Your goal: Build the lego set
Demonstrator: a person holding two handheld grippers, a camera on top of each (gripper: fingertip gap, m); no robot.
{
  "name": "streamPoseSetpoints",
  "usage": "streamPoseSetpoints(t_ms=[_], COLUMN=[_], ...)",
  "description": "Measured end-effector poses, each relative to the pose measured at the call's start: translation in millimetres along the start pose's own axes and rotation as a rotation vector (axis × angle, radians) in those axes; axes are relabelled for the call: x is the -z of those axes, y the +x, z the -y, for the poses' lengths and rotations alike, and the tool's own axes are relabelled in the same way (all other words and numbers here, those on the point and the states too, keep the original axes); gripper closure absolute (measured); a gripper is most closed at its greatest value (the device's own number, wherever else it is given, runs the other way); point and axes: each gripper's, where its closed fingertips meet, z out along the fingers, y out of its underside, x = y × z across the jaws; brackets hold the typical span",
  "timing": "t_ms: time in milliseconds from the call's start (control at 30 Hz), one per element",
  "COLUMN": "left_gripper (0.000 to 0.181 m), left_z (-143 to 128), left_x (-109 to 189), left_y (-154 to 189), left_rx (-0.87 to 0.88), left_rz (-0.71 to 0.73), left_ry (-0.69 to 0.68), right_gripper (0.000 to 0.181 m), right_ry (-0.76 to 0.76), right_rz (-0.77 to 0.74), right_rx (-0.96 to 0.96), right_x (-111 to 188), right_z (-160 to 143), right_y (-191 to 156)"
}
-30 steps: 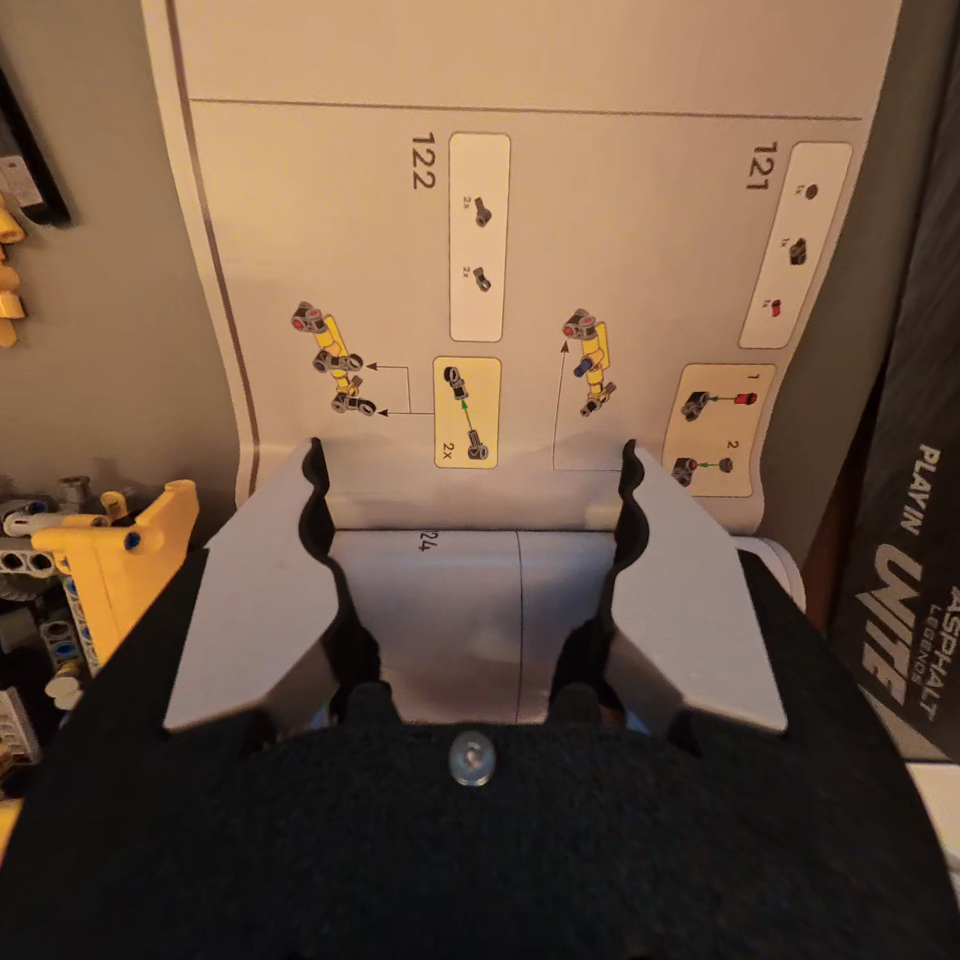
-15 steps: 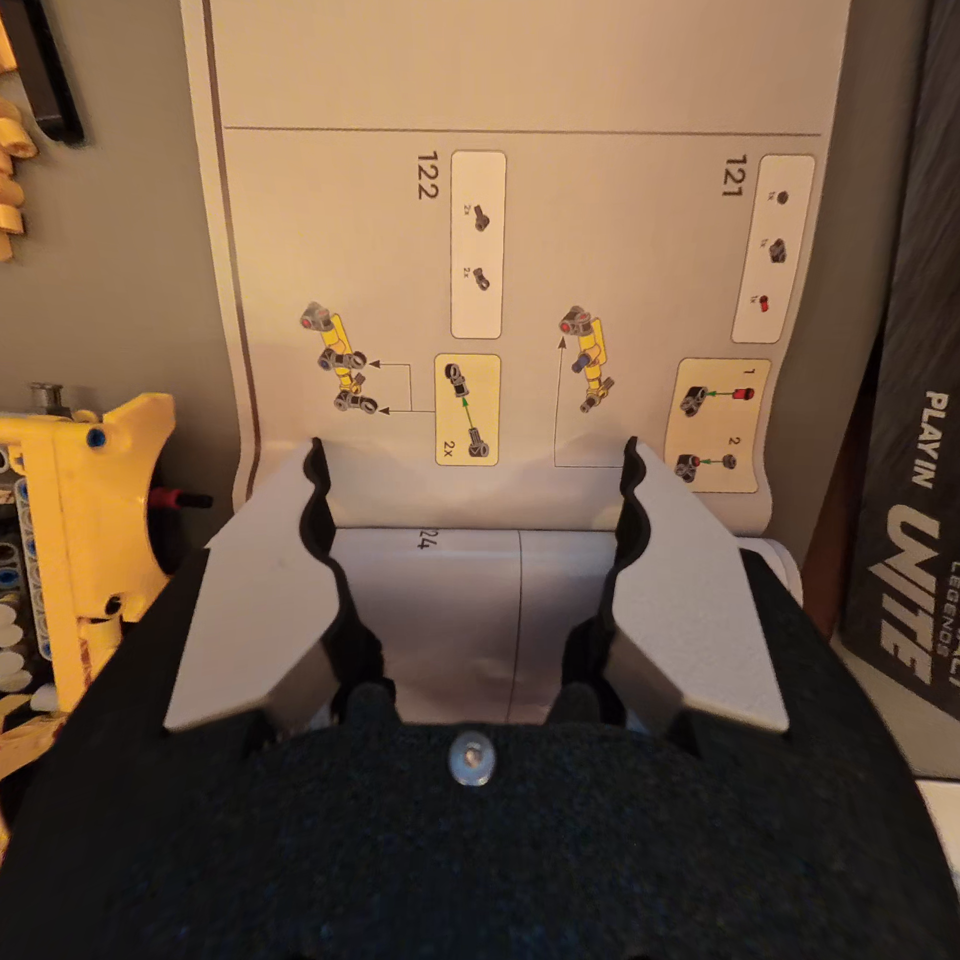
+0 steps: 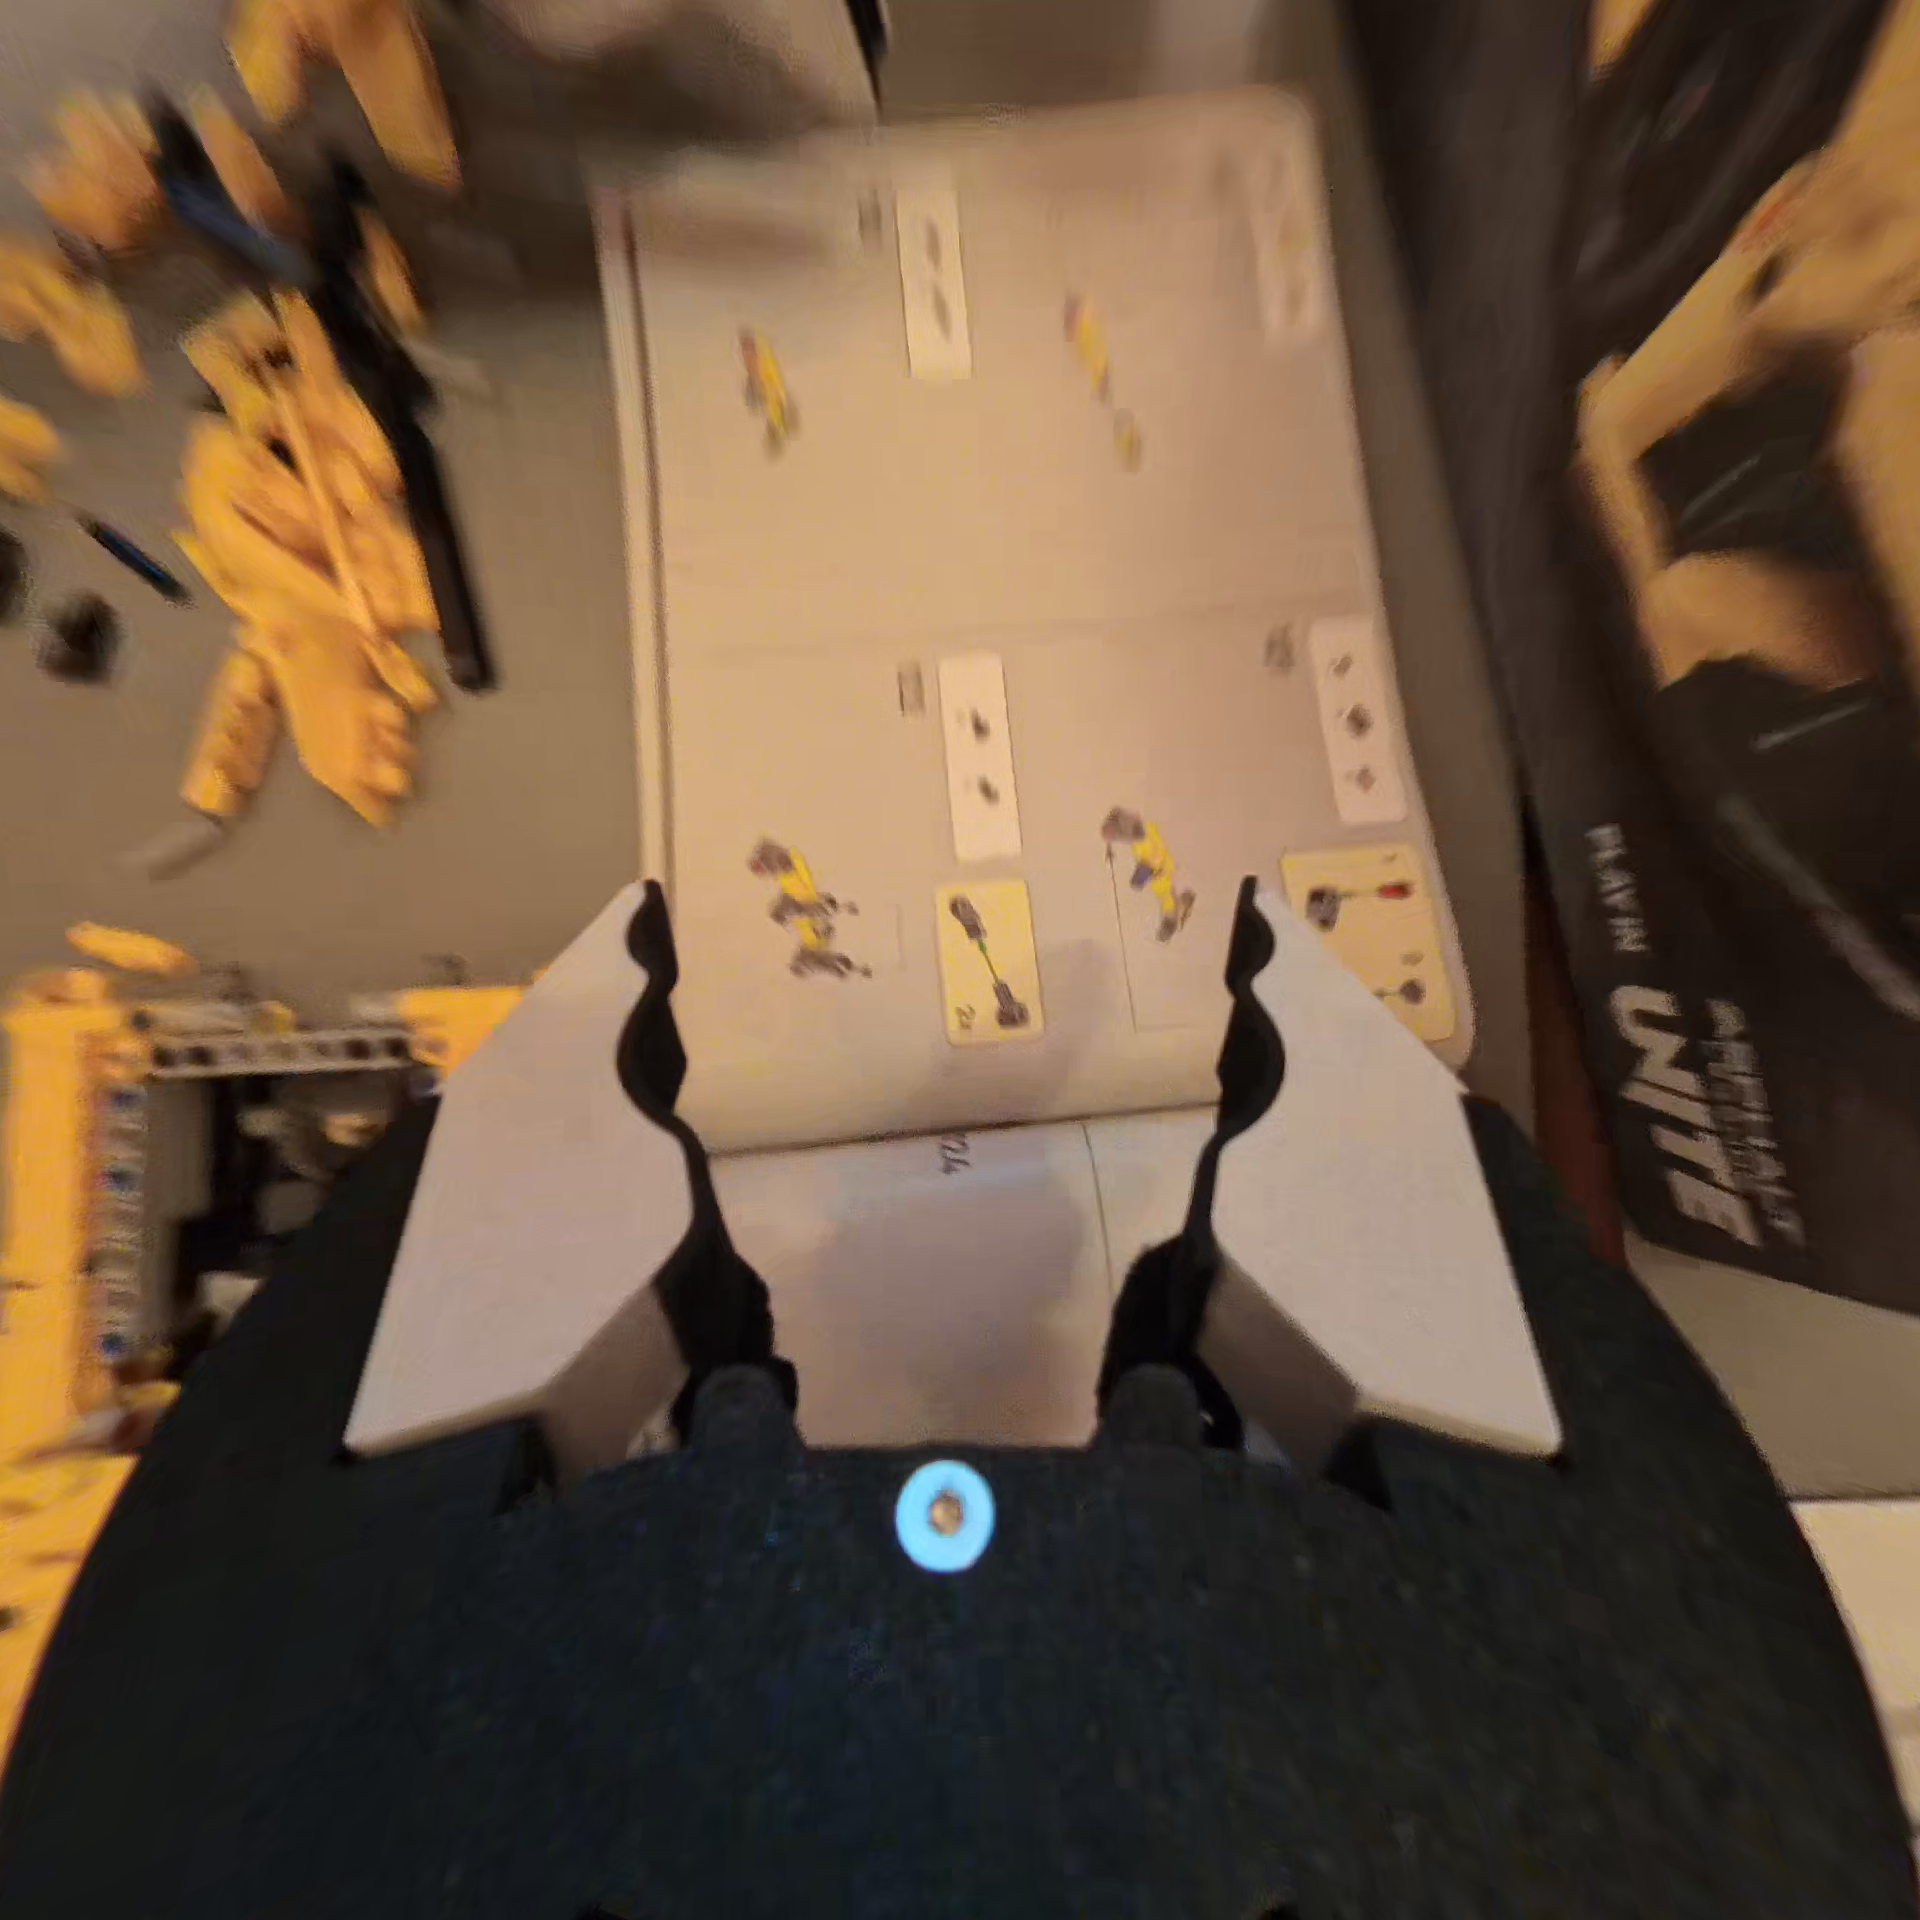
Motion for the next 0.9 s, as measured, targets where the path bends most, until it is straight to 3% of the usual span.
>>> streamPoseSetpoints(t_ms=[100,200,300,400,567,633,700,900], left_gripper=[0.158,0.156,0.156,0.156,0.156,0.156,0.156,0.156], left_z=[32.7,51.8,55.2,45.9,27.0,23.5,20.4,15.6], left_x=[24.5,46.4,51.0,36.6,10.1,5.6,3.2,1.6], left_y=[16.9,33.1,36.9,24.0,13.7,11.1,7.8,-6.2], left_rx=[-0.027,-0.099,-0.161,-0.151,-0.053,-0.025,-0.016,0.021], left_rz=[-0.094,-0.143,-0.115,-0.016,0.043,0.056,0.069,0.086], left_ry=[0.205,0.342,0.379,0.309,0.175,0.152,0.137,0.110], right_gripper=[0.081,0.083,0.087,0.094,0.107,0.100,0.105,0.111], right_ry=[0.182,0.350,0.522,0.694,0.885,0.899,0.931,0.744], right_rz=[-0.084,-0.180,-0.247,-0.373,-0.596,-0.530,-0.572,-0.754], right_rx=[-0.057,-0.107,-0.256,-0.428,-0.548,-0.587,-0.534,-0.469], right_x=[50.3,101.5,140.0,167.2,181.8,182.9,193.5,179.4], right_z=[31.7,37.0,17.2,-21.4,-87.7,-85.1,-79.3,-112.0], right_y=[-22.4,-64.0,-101.8,-115.3,-119.7,-122.0,-117.1,-95.4])
